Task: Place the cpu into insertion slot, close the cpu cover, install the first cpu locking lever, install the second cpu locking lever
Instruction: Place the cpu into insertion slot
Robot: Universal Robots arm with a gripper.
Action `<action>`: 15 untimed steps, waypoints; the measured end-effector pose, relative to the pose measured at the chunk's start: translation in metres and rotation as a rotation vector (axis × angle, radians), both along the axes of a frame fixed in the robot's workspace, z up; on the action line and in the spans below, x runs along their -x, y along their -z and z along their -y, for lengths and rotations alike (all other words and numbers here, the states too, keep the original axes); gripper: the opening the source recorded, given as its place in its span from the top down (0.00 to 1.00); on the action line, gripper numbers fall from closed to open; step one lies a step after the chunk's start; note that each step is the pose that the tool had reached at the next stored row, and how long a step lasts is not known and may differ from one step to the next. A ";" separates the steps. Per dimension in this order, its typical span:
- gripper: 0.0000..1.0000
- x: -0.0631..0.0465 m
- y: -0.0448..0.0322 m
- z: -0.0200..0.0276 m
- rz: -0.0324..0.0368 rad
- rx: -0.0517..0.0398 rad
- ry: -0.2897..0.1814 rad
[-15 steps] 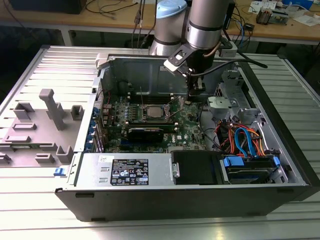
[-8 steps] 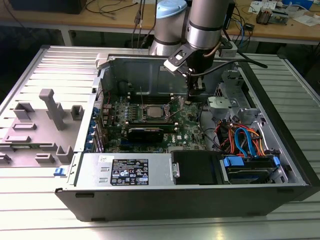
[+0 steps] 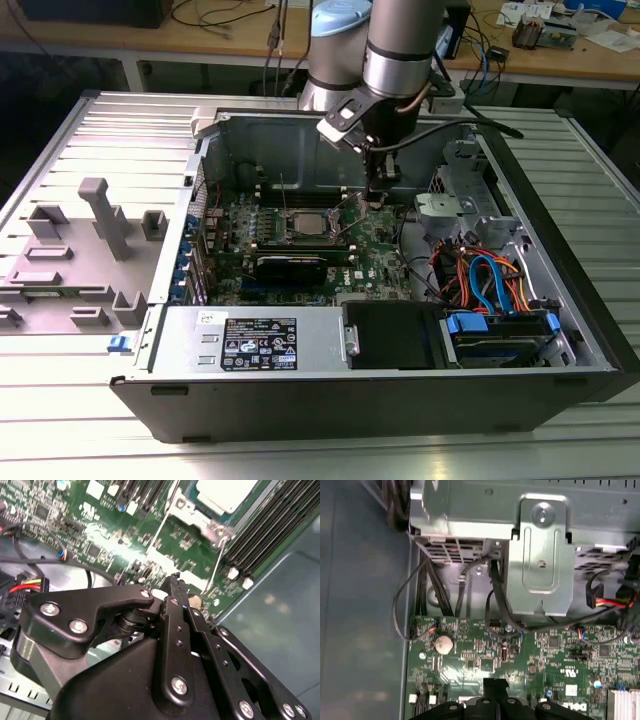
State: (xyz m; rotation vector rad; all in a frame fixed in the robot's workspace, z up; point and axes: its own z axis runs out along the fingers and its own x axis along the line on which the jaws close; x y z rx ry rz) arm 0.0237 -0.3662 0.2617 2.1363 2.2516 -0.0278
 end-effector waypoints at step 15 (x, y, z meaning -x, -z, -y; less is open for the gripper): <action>0.89 0.081 0.0033 -0.0076 -0.0001 -0.0005 0.000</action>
